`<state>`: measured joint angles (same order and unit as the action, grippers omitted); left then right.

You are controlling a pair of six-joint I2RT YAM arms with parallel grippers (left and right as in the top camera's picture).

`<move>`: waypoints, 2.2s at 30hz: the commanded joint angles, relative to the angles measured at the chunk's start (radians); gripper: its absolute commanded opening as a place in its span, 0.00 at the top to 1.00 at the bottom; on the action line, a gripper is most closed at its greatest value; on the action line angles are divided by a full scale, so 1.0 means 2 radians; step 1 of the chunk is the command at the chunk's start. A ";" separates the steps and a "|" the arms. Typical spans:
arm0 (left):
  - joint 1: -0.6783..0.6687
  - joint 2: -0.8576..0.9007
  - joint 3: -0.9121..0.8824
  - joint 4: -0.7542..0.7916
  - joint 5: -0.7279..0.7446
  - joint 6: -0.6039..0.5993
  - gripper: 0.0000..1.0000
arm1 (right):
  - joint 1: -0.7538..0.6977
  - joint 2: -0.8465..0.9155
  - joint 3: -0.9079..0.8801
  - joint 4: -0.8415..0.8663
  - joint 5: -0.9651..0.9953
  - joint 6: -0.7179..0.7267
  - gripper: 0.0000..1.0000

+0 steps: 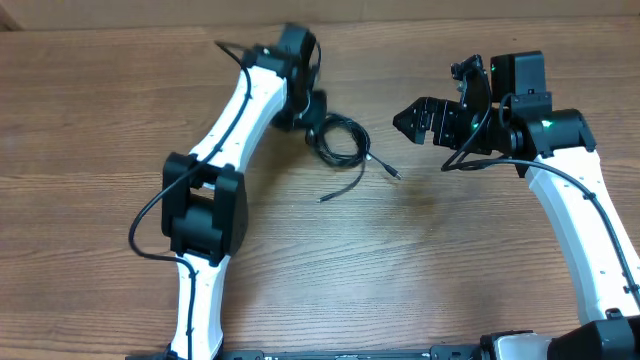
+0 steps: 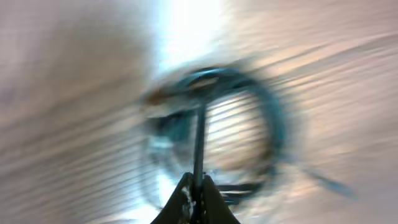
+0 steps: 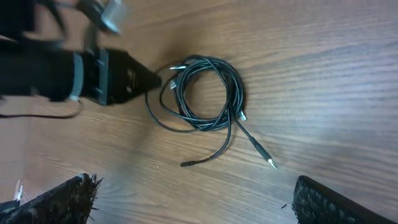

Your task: Untangle cables

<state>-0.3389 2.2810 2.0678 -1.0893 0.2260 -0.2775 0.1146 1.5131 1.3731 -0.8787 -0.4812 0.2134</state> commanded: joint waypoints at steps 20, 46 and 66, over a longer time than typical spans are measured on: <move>0.003 -0.135 0.153 0.030 0.269 -0.010 0.96 | 0.017 0.001 0.013 0.080 -0.060 0.026 0.02; 0.018 -0.193 0.157 0.035 0.258 -0.040 0.96 | 0.066 0.118 0.010 0.151 0.137 0.224 0.23; 0.131 -0.287 0.157 -0.027 0.222 -0.012 0.96 | 0.066 0.163 0.010 0.071 0.203 0.224 0.28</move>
<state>-0.0849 1.7031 2.3741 -1.1313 0.6758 -0.3405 0.2485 1.8282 1.3941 -0.7284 -0.1154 0.6617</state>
